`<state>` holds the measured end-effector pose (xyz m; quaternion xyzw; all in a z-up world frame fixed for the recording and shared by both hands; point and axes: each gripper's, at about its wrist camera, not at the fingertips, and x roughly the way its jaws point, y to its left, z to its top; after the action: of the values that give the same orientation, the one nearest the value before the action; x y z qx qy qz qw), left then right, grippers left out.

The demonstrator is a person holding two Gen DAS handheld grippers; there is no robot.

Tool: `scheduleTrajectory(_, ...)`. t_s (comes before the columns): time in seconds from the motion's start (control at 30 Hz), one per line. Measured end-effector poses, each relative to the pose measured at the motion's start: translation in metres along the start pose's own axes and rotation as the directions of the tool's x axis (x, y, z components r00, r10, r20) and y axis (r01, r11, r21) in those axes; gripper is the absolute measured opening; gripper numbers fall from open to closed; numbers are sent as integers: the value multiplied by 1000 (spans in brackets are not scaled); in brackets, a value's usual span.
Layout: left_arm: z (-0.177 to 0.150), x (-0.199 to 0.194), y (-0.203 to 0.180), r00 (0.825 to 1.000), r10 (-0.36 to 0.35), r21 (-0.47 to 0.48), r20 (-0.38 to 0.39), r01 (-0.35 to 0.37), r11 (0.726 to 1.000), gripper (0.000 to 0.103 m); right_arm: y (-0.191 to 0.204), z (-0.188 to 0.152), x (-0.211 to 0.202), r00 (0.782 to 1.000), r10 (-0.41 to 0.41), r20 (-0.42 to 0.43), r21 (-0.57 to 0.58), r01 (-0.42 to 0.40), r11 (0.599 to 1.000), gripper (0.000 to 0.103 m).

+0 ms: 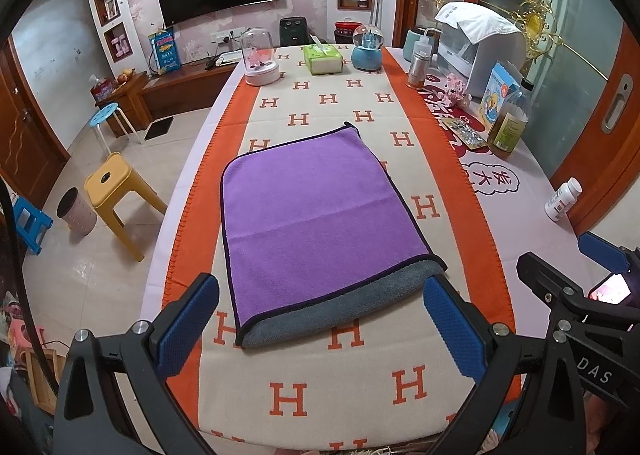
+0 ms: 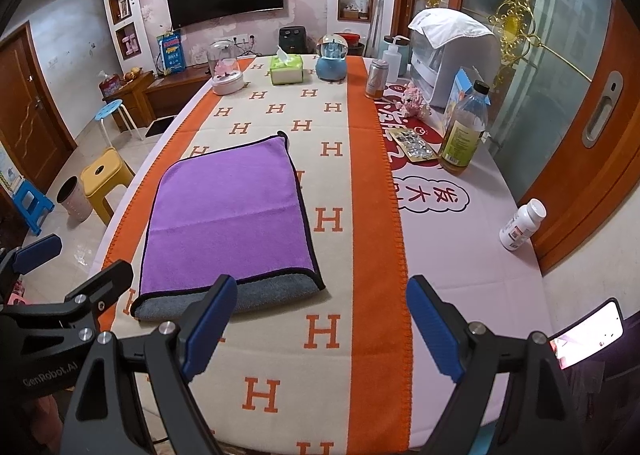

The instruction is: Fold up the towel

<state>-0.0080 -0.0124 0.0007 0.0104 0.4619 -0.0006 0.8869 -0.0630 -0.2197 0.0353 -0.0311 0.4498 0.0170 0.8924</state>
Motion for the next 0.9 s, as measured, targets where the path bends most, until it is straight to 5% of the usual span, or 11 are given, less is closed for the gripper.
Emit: scheduleTrajectory(0.9, 5, 1, 14, 1000, -2, -6, 2, 2, 1000, 102, 14, 0, 0, 1000, 13, 5, -13, -13, 1000, 87)
